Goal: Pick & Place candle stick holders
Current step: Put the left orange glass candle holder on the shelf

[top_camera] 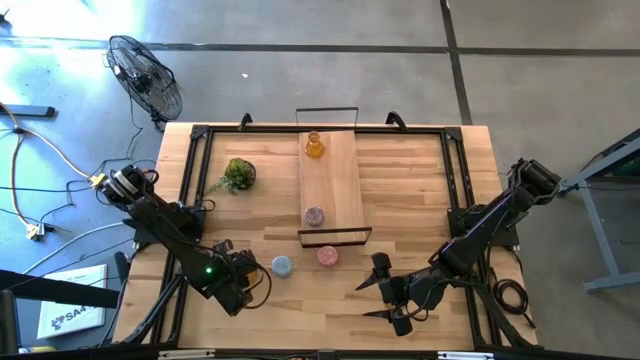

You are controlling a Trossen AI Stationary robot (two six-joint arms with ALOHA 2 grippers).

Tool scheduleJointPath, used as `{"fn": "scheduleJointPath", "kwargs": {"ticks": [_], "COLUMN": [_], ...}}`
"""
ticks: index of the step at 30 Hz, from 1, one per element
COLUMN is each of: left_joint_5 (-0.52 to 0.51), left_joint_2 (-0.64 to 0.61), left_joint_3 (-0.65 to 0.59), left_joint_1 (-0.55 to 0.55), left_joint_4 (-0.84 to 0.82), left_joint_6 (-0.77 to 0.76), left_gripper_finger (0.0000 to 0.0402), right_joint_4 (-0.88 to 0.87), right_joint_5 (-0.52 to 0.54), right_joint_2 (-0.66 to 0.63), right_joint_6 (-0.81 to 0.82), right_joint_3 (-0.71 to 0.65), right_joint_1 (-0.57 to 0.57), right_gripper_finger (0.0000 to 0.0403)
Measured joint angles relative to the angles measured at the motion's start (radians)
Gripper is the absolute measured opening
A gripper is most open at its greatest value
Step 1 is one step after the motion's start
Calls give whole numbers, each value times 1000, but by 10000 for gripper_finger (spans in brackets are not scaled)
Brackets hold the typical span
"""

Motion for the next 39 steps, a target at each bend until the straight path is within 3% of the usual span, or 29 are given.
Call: {"fn": "scheduleJointPath", "kwargs": {"ticks": [8, 24, 28, 39], "left_joint_5": [-31, -326, -406, -455], "left_joint_2": [6, -1, -3, -2], "left_joint_3": [91, 565, 653, 798], "left_joint_1": [1, 72, 123, 340], "left_joint_4": [-99, -605, -621, -573], "left_joint_6": [85, 286, 395, 801], "left_gripper_finger": [151, 151, 151, 151], "right_joint_4": [5, 45, 70, 177], "right_joint_5": [0, 80, 80, 143], "right_joint_2": [0, 16, 56, 131], "right_joint_6": [45, 106, 122, 185], "right_joint_3": [0, 0, 0, -1], "right_joint_1": [0, 32, 32, 45], "right_gripper_finger": [279, 279, 279, 279]}}
